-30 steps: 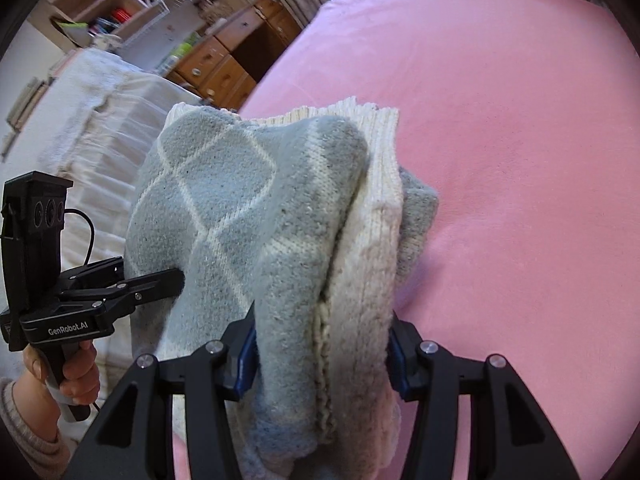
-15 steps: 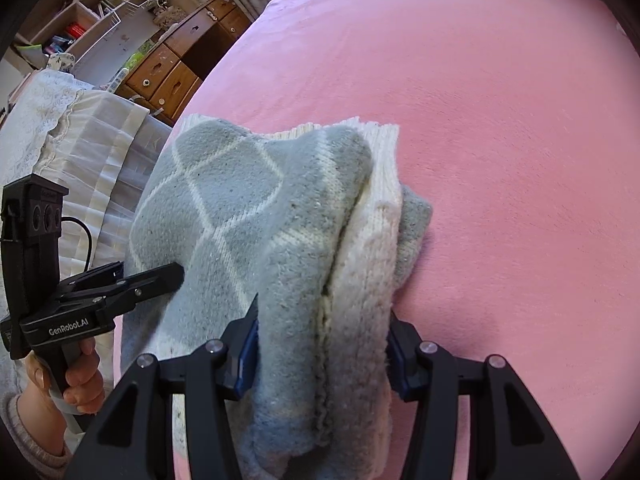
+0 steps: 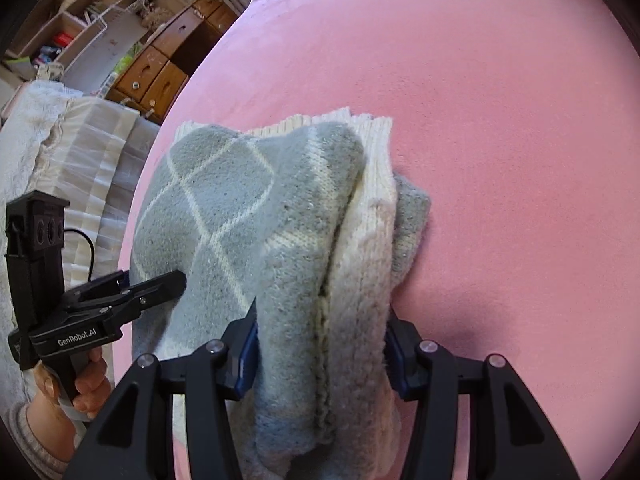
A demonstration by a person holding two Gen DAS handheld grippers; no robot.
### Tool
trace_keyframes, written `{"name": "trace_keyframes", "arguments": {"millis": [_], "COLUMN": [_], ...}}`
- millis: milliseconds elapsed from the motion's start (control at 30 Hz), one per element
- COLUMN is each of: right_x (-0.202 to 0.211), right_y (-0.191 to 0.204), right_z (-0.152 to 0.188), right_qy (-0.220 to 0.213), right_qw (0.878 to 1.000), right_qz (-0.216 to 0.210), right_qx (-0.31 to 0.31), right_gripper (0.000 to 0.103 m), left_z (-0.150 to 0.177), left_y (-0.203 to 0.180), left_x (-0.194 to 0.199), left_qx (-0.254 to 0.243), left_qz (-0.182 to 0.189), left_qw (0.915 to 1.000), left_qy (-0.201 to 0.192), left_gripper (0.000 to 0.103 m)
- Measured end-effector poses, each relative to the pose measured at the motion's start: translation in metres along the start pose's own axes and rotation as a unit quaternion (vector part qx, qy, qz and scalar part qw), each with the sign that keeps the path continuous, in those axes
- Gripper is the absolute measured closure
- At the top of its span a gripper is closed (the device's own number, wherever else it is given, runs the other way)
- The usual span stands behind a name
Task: Fold small clothes
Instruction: 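Lift the sweater end with the left gripper and fold it over, then lay the folded sweater down and open the left gripper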
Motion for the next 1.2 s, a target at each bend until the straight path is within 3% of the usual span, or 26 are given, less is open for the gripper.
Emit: {"name": "trace_keyframes", "arguments": {"millis": [133, 233, 300, 533, 767, 900, 1000, 1200], "right_x": [-0.005, -0.002, 0.004, 0.05, 0.093, 0.088, 0.077, 0.067], "right_y": [-0.001, 0.002, 0.005, 0.026, 0.042, 0.055, 0.044, 0.019], "right_z": [0.0, 0.002, 0.0, -0.004, 0.027, 0.048, 0.063, 0.091], "right_qy": [-0.003, -0.002, -0.004, -0.036, -0.042, -0.024, -0.005, 0.011], "right_qw": [1.0, 0.999, 0.998, 0.989, 0.983, 0.979, 0.982, 0.985], "right_qz": [0.002, 0.01, 0.03, 0.109, 0.142, 0.159, 0.154, 0.161], "right_qx": [0.013, 0.033, 0.046, 0.088, 0.108, 0.128, 0.106, 0.067], "right_gripper": [0.049, 0.041, 0.036, 0.036, 0.036, 0.036, 0.036, 0.036], "left_z": [0.002, 0.005, 0.007, 0.035, 0.083, 0.101, 0.11, 0.123], "left_y": [0.007, -0.001, -0.004, -0.014, -0.066, -0.078, -0.074, -0.072], "left_x": [0.001, 0.006, 0.016, 0.053, 0.07, 0.046, 0.029, 0.021], "left_qx": [-0.006, -0.019, -0.035, -0.055, -0.046, -0.04, -0.016, -0.023], "left_qz": [-0.009, -0.041, -0.074, -0.132, -0.118, -0.127, -0.141, -0.159], "left_qw": [0.9999, 0.9988, 0.9957, 0.9868, 0.9877, 0.9872, 0.9867, 0.9822], "left_qy": [-0.006, -0.021, -0.043, -0.076, -0.092, -0.088, -0.079, -0.097], "left_gripper": [0.045, 0.028, 0.022, 0.022, 0.017, 0.015, 0.015, 0.012]}}
Point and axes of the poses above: each gripper's, at about its wrist camera, not at the fingertips, and x roughly against the way its jaws point, y to its left, z to its underside, the point moved 3 cm from there along -x, roughly the way its jaws point, and after that the axes turned 14 degrees about x, right-handed, at the moved point
